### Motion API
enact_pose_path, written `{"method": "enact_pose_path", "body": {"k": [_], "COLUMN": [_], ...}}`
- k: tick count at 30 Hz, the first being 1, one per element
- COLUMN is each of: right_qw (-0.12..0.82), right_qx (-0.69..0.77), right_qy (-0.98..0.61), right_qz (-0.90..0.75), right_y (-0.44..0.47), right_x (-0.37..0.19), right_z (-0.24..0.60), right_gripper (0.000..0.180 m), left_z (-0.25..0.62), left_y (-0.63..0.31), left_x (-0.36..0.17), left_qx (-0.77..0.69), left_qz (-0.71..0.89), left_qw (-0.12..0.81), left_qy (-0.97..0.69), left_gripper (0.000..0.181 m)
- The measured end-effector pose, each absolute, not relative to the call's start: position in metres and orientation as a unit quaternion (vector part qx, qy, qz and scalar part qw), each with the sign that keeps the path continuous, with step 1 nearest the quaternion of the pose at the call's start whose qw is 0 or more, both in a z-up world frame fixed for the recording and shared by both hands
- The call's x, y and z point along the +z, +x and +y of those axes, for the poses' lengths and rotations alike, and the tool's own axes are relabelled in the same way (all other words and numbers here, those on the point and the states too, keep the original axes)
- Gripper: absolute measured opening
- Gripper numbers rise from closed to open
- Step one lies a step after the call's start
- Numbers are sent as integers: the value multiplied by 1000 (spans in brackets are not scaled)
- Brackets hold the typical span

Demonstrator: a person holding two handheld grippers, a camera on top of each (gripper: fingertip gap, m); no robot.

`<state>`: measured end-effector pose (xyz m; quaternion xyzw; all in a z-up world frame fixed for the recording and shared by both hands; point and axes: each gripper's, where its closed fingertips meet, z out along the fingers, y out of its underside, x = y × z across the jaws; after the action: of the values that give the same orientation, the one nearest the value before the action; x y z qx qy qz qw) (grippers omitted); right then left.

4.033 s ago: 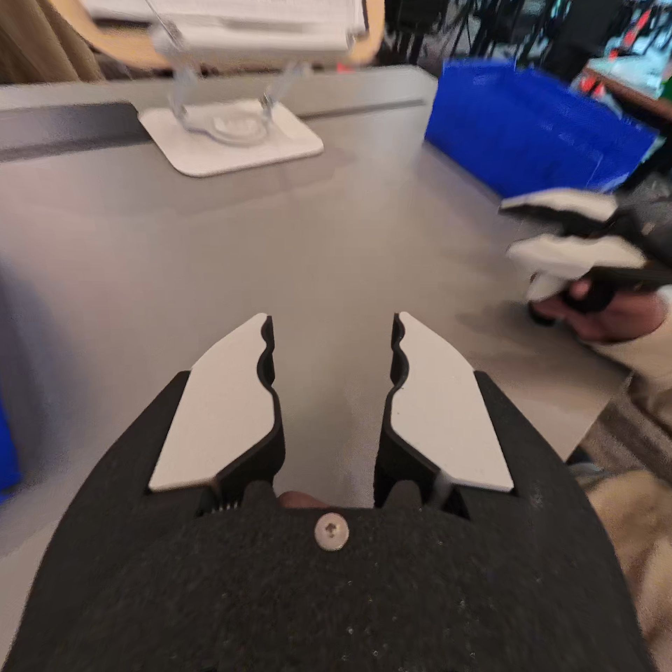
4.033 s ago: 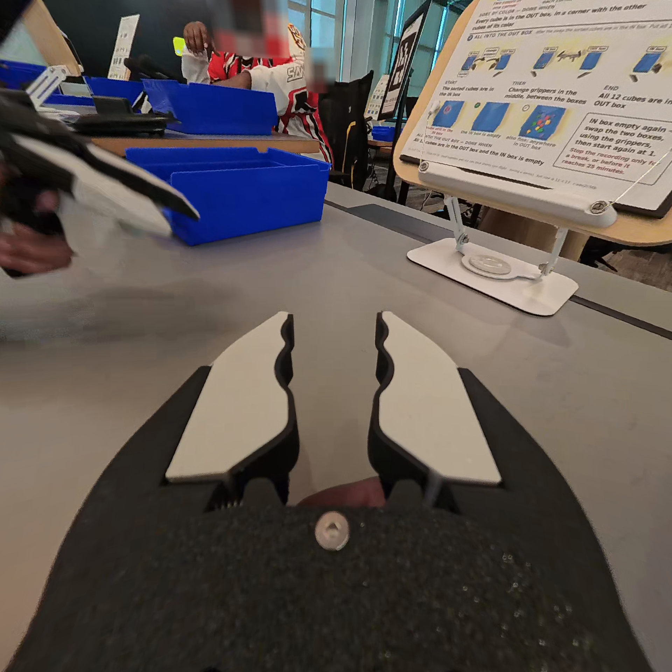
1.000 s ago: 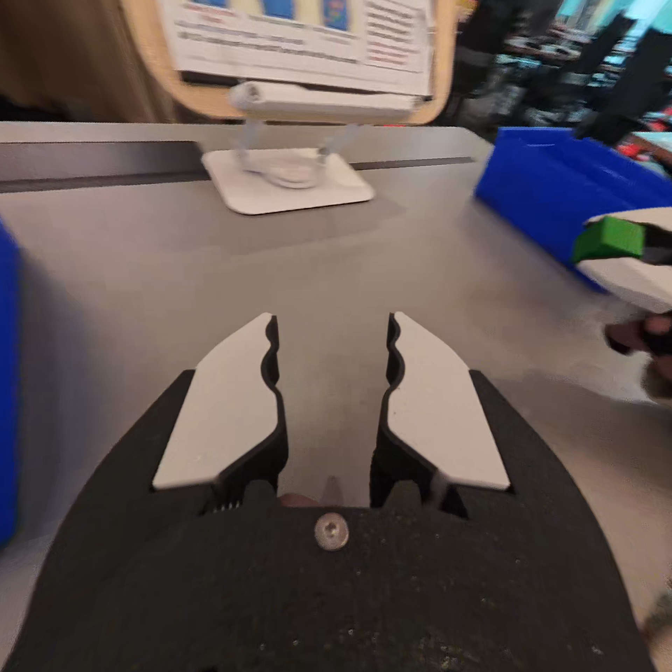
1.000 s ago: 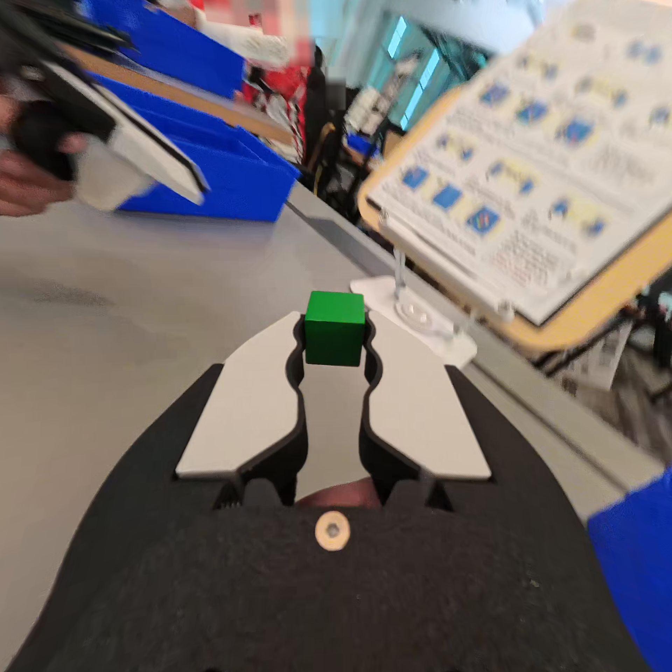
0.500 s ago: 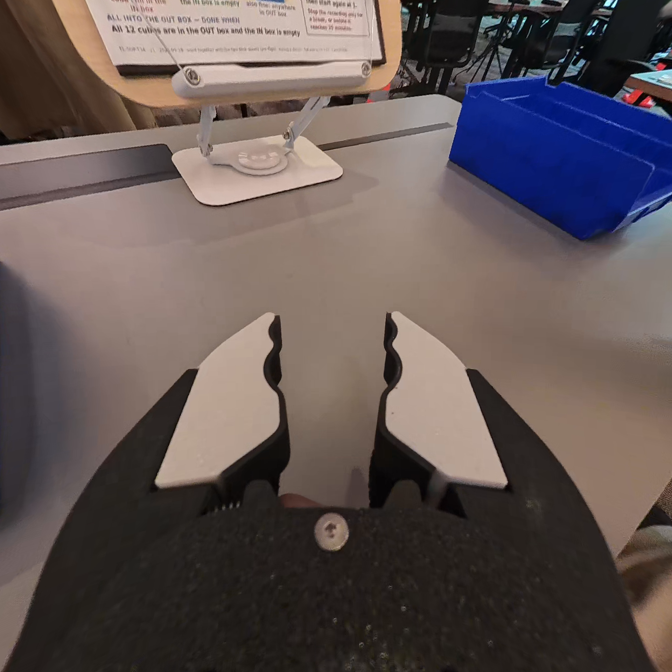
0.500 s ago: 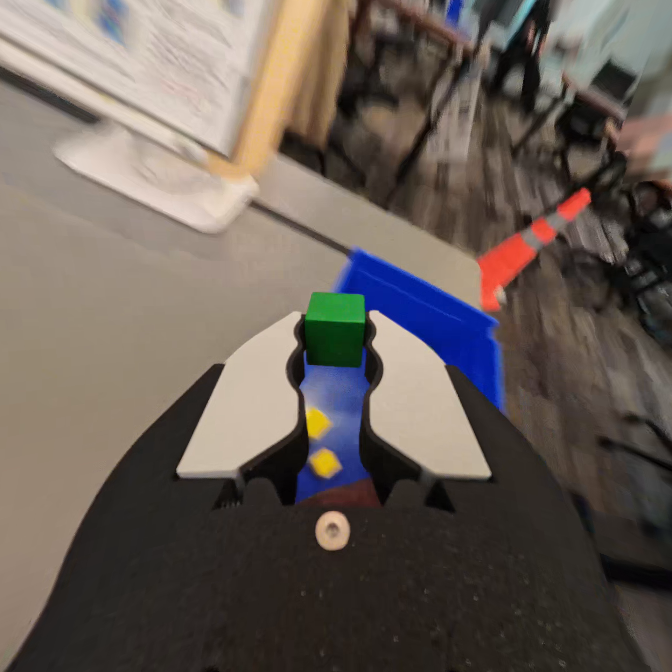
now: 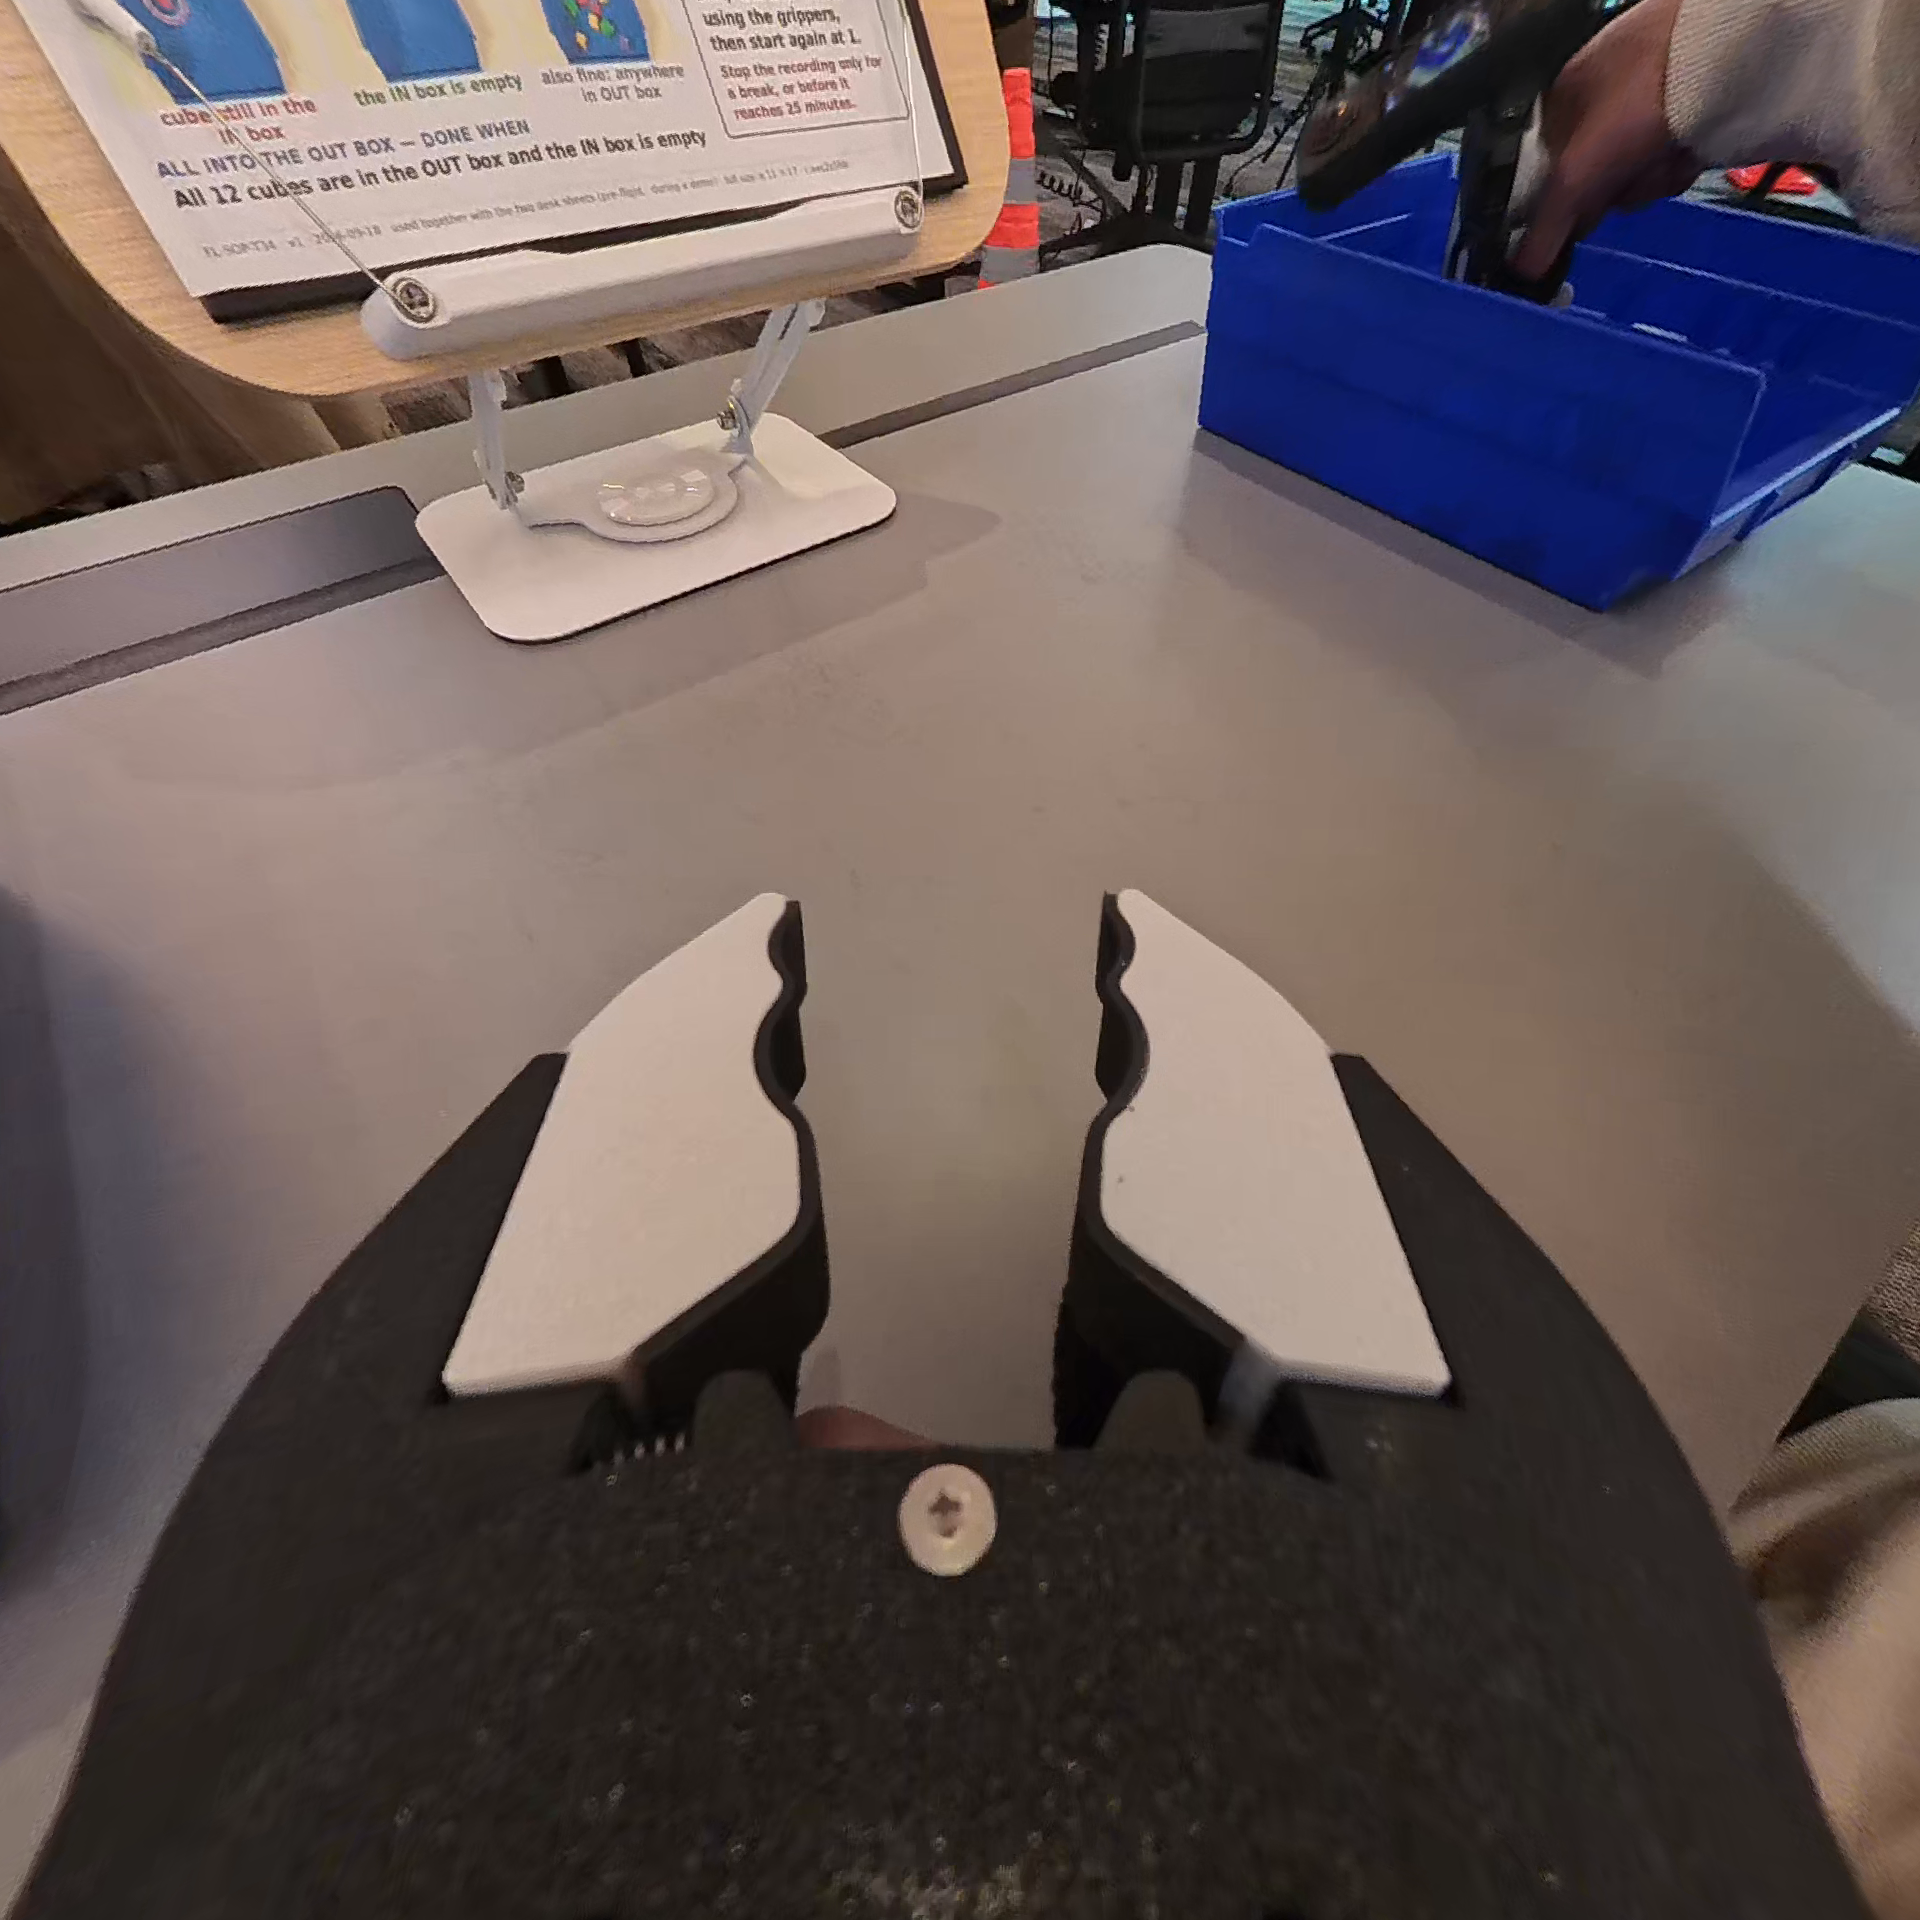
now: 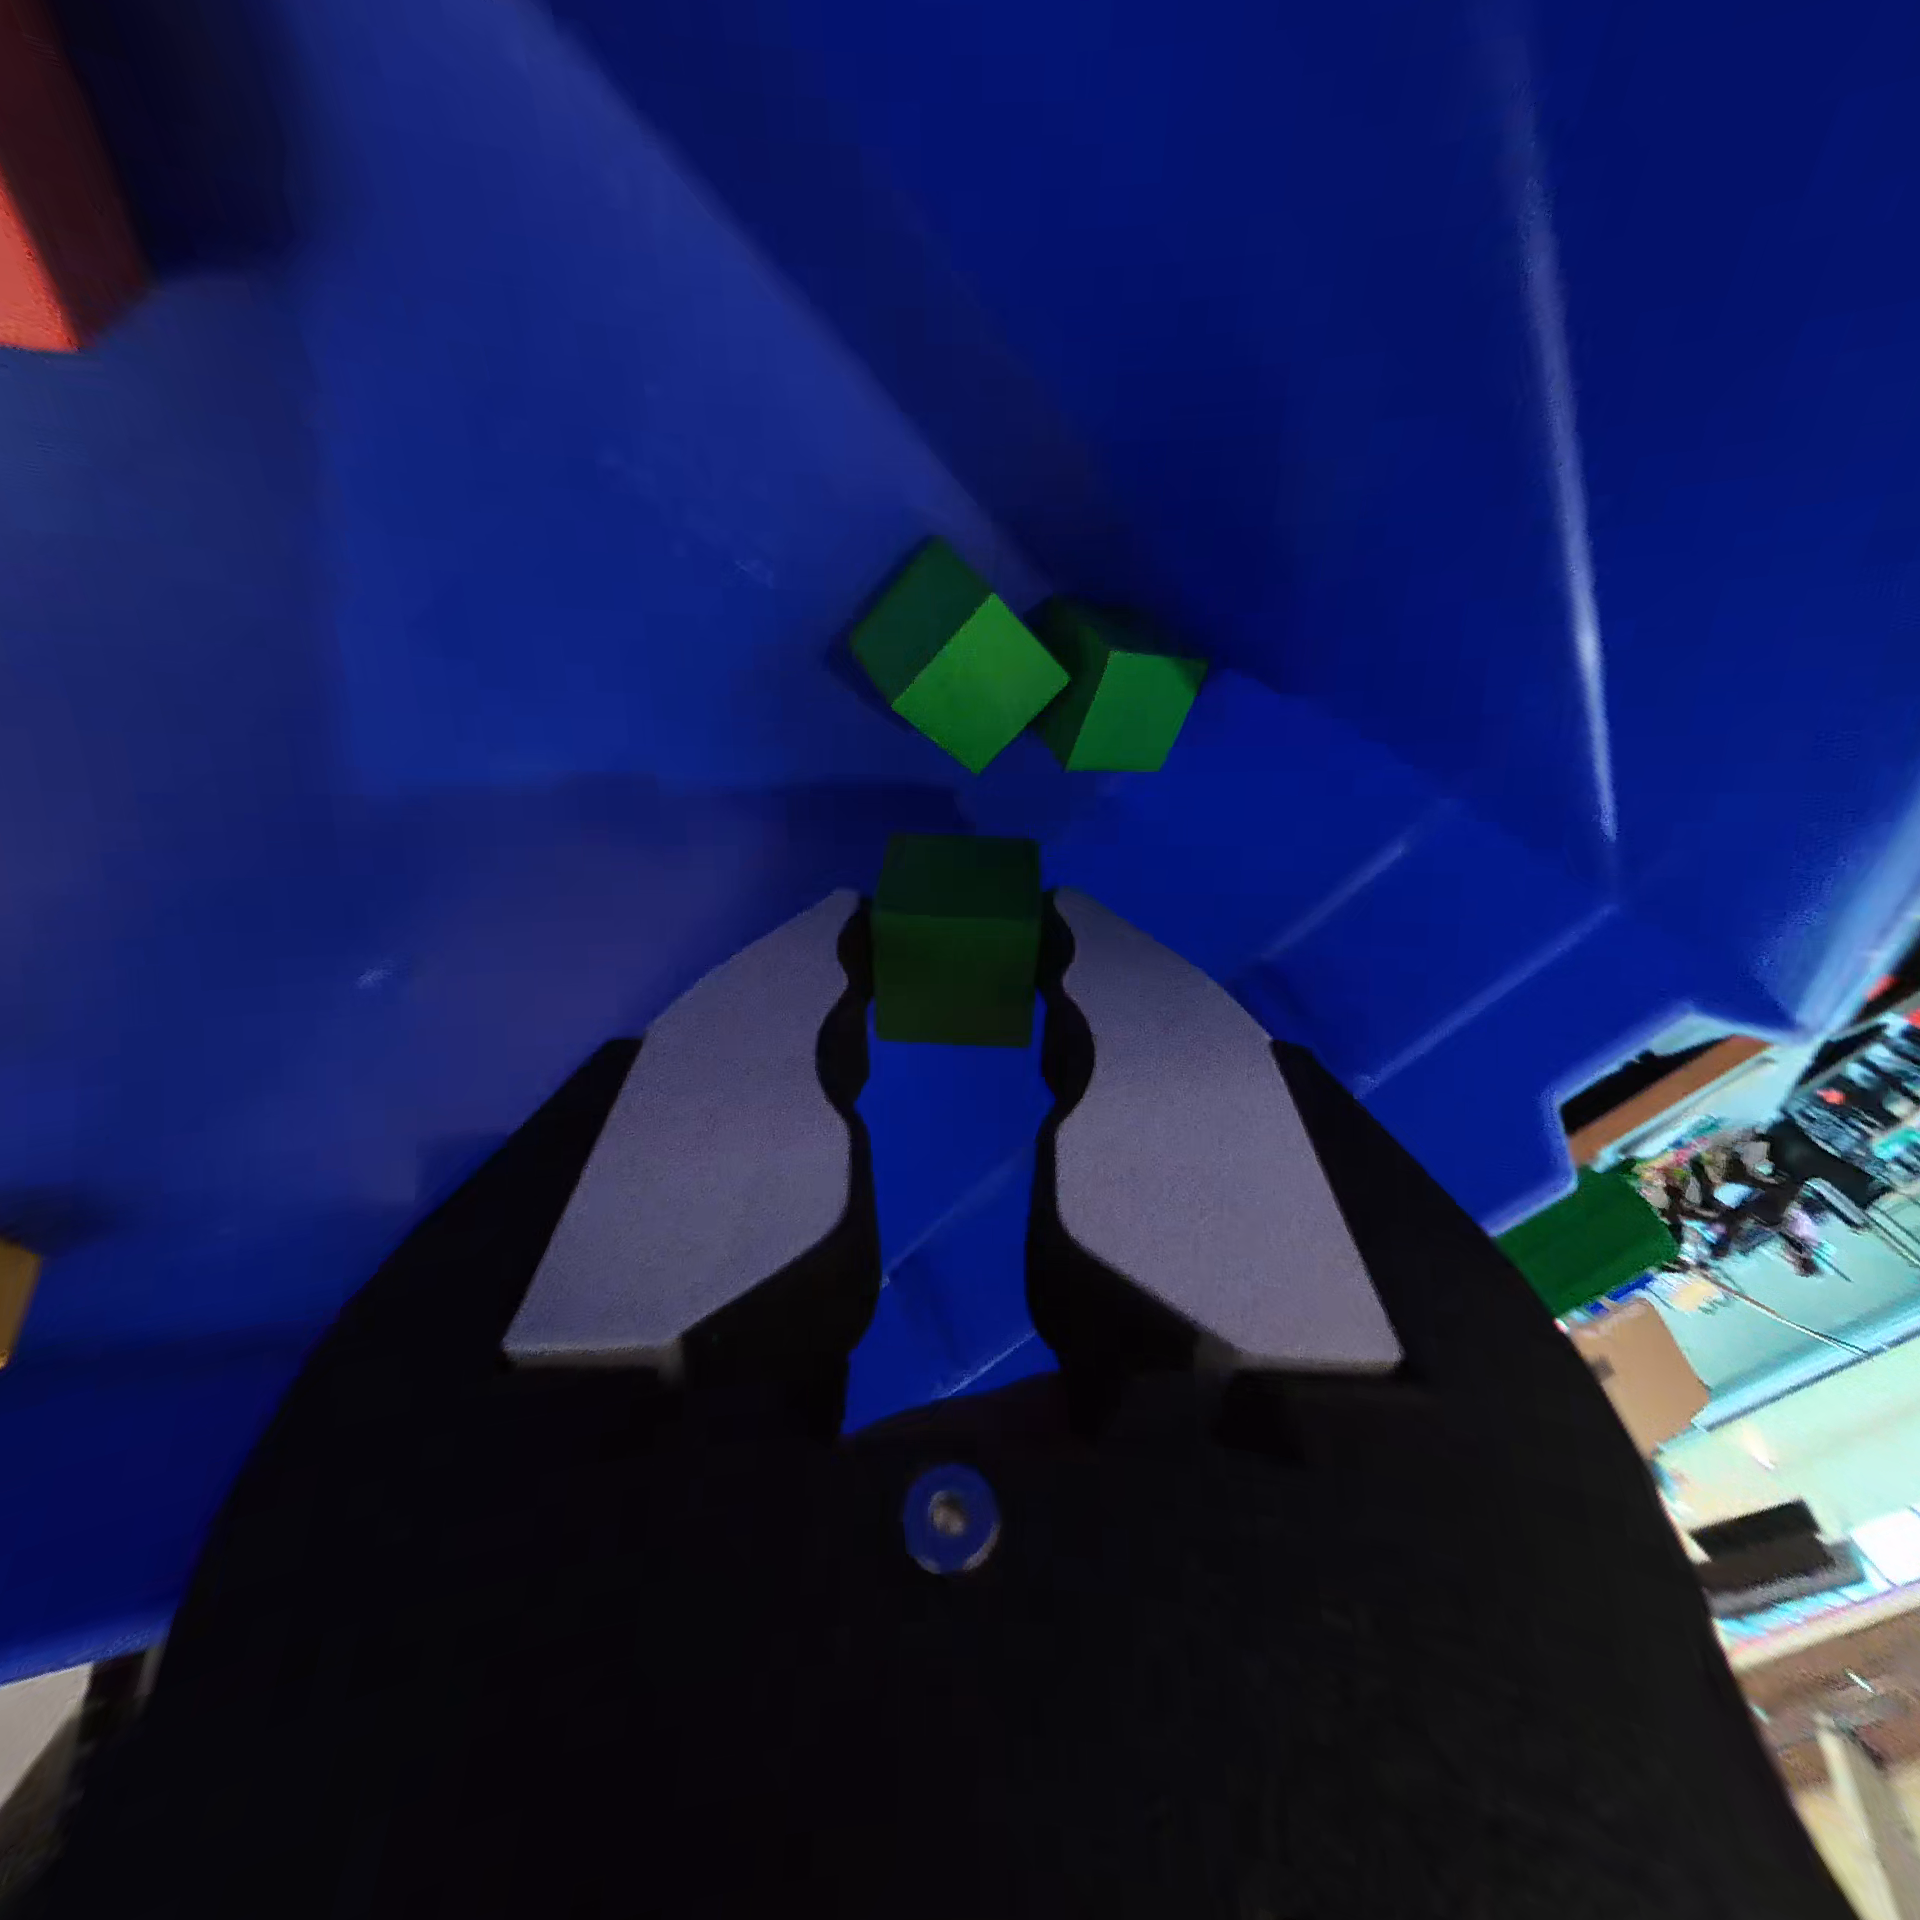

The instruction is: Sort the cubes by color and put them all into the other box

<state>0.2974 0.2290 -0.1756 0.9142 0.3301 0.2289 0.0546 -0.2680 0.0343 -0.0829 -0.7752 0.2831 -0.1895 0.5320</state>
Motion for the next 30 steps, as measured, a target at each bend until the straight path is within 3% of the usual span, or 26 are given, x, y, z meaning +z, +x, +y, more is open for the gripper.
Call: {"method": "enact_pose_path", "body": {"k": [13, 16, 19, 23, 26, 30], "right_qw": [22, -81, -285, -551, -588, -616], "right_qx": [242, 252, 220, -19, -202, -240], "right_qy": [911, 907, 883, 786, 727, 693], "right_qz": [334, 328, 300, 280, 290, 289], "right_y": [305, 292, 237, 81, -33, -123], "right_x": [-166, -109, -23, 54, 32, -36], "right_z": [236, 237, 221, 147, 86, 62], "right_gripper": [45, 49, 51, 43, 47, 48], "left_z": [31, 31, 34, 44, 50, 55], "left_y": [-269, -272, -277, -285, -288, -290], "left_x": [-83, -81, -79, -83, -86, -93], "left_qx": [-208, -204, -195, -182, -177, -175], "left_qz": [283, 279, 271, 254, 244, 238], "left_qw": [522, 527, 534, 538, 539, 533], "left_qy": [-777, -776, -776, -783, -787, -793], "left_gripper": [54, 54, 54, 54, 54, 54]}}
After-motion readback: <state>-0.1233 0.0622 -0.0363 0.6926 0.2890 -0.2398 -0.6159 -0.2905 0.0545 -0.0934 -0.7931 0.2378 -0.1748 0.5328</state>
